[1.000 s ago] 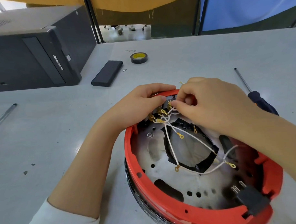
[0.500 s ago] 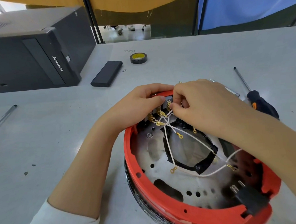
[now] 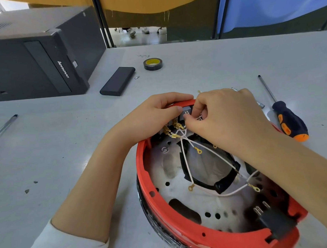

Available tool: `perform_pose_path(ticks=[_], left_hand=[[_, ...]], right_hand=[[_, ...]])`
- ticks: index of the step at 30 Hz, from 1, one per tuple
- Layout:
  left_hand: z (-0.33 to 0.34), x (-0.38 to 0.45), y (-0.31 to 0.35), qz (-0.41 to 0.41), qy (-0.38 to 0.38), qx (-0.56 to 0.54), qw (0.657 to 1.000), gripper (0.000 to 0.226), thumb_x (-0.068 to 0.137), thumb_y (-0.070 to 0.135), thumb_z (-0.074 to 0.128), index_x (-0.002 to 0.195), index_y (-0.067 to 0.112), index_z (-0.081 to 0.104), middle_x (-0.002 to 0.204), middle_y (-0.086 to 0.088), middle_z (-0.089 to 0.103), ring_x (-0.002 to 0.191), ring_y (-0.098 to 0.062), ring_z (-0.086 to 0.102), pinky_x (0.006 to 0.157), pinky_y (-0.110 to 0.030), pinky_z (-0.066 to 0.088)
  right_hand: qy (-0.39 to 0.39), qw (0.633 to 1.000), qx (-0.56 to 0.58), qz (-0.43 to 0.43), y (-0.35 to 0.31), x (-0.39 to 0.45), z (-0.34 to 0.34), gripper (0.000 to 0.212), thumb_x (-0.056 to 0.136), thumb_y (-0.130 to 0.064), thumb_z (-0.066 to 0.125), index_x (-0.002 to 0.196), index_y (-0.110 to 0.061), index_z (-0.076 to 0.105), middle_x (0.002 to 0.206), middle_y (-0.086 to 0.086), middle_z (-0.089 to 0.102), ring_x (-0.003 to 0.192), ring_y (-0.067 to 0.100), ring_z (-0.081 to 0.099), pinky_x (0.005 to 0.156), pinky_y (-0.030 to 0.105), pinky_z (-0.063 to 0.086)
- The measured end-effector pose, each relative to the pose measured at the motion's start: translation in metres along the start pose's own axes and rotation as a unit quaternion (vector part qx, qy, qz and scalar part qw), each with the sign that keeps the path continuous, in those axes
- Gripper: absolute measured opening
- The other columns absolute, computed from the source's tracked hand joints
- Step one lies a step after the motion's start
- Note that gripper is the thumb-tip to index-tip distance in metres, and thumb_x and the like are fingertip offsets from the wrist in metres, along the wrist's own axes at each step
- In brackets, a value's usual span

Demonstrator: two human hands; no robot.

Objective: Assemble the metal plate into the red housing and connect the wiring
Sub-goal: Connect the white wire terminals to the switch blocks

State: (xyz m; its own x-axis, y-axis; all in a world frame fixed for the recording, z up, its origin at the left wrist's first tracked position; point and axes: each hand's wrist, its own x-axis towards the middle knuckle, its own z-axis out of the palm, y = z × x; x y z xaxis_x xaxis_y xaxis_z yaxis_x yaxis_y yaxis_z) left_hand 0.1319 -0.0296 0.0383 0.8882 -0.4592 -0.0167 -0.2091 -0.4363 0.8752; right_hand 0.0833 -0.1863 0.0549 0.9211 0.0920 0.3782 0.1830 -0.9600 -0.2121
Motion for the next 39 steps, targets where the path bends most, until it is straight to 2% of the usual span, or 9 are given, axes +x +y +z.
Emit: perform_pose_path(ticks=[3, 8, 17, 22, 26, 29, 31, 35, 39], left_hand=[[0.000, 0.000, 0.000, 0.000, 0.004, 0.002, 1.000, 0.037, 0.101, 0.009, 0.047, 0.131, 0.026, 0.060, 0.121, -0.008, 0.069, 0.118, -0.041, 0.056, 0.103, -0.057, 0.043], [0.000, 0.000, 0.001, 0.001, 0.000, 0.002, 1.000, 0.037, 0.101, 0.009, 0.047, 0.129, 0.028, 0.061, 0.124, -0.020, 0.065, 0.118, -0.047, 0.054, 0.103, -0.060, 0.042], [-0.001, 0.000, 0.001, 0.000, 0.008, -0.005, 1.000, 0.037, 0.100, 0.008, 0.047, 0.125, 0.030, 0.062, 0.122, -0.010, 0.068, 0.119, -0.046, 0.054, 0.104, -0.059, 0.042], [-0.001, 0.000, 0.000, -0.004, 0.001, -0.010, 1.000, 0.036, 0.100, 0.009, 0.048, 0.128, 0.027, 0.061, 0.125, -0.026, 0.061, 0.118, -0.048, 0.053, 0.104, -0.062, 0.039], [-0.001, -0.001, 0.000, -0.006, -0.003, -0.007, 1.000, 0.037, 0.100, 0.010, 0.048, 0.130, 0.027, 0.060, 0.125, -0.024, 0.063, 0.118, -0.047, 0.054, 0.105, -0.060, 0.040], [-0.001, -0.001, 0.000, -0.007, -0.003, -0.006, 1.000, 0.037, 0.100, 0.009, 0.048, 0.131, 0.026, 0.060, 0.124, -0.024, 0.063, 0.118, -0.044, 0.055, 0.105, -0.059, 0.040], [-0.001, -0.001, 0.000, -0.007, -0.003, -0.003, 1.000, 0.037, 0.100, 0.010, 0.048, 0.129, 0.029, 0.061, 0.124, -0.023, 0.063, 0.118, -0.044, 0.055, 0.105, -0.059, 0.040], [-0.001, 0.000, 0.000, -0.002, 0.000, 0.001, 1.000, 0.035, 0.100, 0.011, 0.050, 0.124, 0.033, 0.061, 0.123, -0.015, 0.066, 0.119, -0.043, 0.054, 0.107, -0.056, 0.041], [-0.001, 0.000, -0.002, -0.006, 0.001, 0.003, 1.000, 0.036, 0.100, 0.010, 0.049, 0.128, 0.029, 0.061, 0.122, -0.010, 0.068, 0.118, -0.037, 0.057, 0.107, -0.052, 0.042]], right_hand=[[0.004, 1.000, 0.001, 0.005, 0.000, 0.001, 0.002, 0.023, 0.083, -0.040, 0.056, 0.068, -0.025, 0.064, 0.067, -0.007, 0.061, 0.078, 0.018, 0.055, 0.080, 0.037, 0.032], [0.005, 1.000, -0.010, 0.001, -0.001, 0.001, 0.003, 0.021, 0.083, -0.039, 0.053, 0.073, -0.023, 0.061, 0.069, -0.006, 0.059, 0.080, 0.020, 0.052, 0.083, 0.039, 0.035], [0.005, 1.000, -0.015, -0.014, -0.003, 0.003, 0.006, 0.018, 0.081, -0.033, 0.053, 0.074, -0.017, 0.059, 0.069, -0.001, 0.060, 0.075, 0.023, 0.052, 0.083, 0.038, 0.035], [0.005, 1.000, 0.012, -0.020, 0.000, 0.004, 0.005, 0.016, 0.080, -0.026, 0.055, 0.069, -0.015, 0.053, 0.066, 0.001, 0.060, 0.068, 0.024, 0.053, 0.086, 0.040, 0.038], [-0.005, 0.996, 0.082, -0.020, 0.007, 0.000, 0.001, 0.014, 0.079, -0.027, 0.060, 0.067, -0.023, 0.053, 0.056, -0.009, 0.049, 0.060, 0.011, 0.049, 0.086, 0.039, 0.042], [-0.028, 0.996, 0.085, -0.031, 0.009, -0.002, 0.001, 0.002, 0.077, -0.030, 0.058, 0.075, -0.029, 0.057, 0.061, -0.013, 0.047, 0.065, 0.006, 0.048, 0.084, 0.032, 0.034], [-0.044, 0.996, 0.066, -0.042, 0.009, -0.003, 0.000, 0.003, 0.077, -0.032, 0.057, 0.077, -0.031, 0.059, 0.065, -0.012, 0.047, 0.070, 0.006, 0.048, 0.082, 0.030, 0.028], [-0.067, 0.992, 0.100, -0.037, 0.013, -0.002, -0.003, 0.012, 0.078, -0.033, 0.062, 0.071, -0.037, 0.054, 0.066, -0.011, 0.051, 0.069, 0.003, 0.050, 0.082, 0.030, 0.032], [-0.064, 0.995, 0.063, -0.050, 0.015, 0.000, -0.002, 0.015, 0.081, -0.035, 0.064, 0.069, -0.034, 0.054, 0.063, -0.013, 0.046, 0.066, 0.002, 0.047, 0.080, 0.028, 0.026]])
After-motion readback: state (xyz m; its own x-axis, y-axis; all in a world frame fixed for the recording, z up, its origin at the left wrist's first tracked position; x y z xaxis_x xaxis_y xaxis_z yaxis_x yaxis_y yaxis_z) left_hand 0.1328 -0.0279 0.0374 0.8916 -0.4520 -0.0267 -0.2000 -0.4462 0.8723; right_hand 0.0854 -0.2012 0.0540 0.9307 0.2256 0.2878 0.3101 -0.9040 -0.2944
